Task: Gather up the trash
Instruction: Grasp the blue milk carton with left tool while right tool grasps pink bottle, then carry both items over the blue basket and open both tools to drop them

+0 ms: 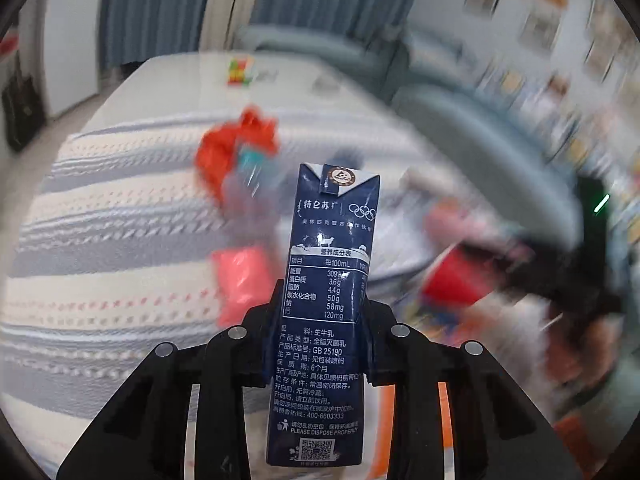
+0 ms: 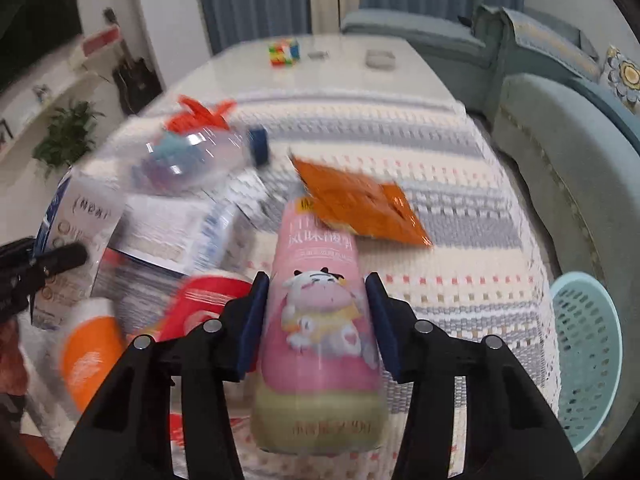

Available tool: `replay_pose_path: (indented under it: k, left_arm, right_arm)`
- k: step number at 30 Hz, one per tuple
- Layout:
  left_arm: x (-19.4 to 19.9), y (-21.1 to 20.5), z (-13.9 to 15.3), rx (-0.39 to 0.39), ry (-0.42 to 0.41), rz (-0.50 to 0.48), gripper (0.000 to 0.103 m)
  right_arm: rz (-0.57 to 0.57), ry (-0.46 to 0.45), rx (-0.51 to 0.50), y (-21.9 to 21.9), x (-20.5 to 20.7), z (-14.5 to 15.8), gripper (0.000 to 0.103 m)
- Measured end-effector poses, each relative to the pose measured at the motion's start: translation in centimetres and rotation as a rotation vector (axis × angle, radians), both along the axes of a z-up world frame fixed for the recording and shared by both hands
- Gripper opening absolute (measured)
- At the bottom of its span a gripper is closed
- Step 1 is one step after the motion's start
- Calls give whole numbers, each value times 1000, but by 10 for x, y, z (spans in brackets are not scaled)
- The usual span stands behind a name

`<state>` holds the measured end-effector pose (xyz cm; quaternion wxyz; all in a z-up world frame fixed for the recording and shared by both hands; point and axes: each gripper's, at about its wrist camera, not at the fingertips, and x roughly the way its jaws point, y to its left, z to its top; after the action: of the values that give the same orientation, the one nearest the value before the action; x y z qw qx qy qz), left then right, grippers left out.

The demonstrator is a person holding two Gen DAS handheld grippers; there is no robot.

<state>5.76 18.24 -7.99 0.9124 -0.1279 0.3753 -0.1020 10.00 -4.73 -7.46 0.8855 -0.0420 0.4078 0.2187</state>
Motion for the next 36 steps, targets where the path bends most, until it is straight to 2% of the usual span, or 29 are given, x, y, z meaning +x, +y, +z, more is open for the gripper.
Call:
replay_pose_path:
  k: [4,10,15,20,25,28,30,31,36]
  left_arm:
    - [-13,2,34,-32,-90,11,29]
    - [-30,-28,89,-37,-193,-37,29]
    - [-33,-79,128,-44,-266,-96,29]
    - [-21,-147,145,-46,-293,-178,30]
    - [7,-224,132,-12,-246,-256,30]
    - [26,-276,115,22,-200,-319,30]
    - [41,-317,94,36,-152,-371,30]
    - [46,-325,87,35,-135,-385,30]
    - [85,-396,19,50,19,-485,30]
  right_arm:
    - [17,-73,60,-6,-19,37,46]
    - [7,-175,124,-30,-48,89,46]
    - [-47,-266,149,-75,-72,128,46]
    - [-166,-336,125,-147,-88,148,46]
    - [-324,-313,104,-228,-91,128,46]
    - [-420,-251,120,-275,-86,97,46]
    - [-478,-198,127,-299,-83,68,46]
    - [-499,-174,126,-307,-81,55,46]
    - [-598,-36,111,-343,-71,-20,46]
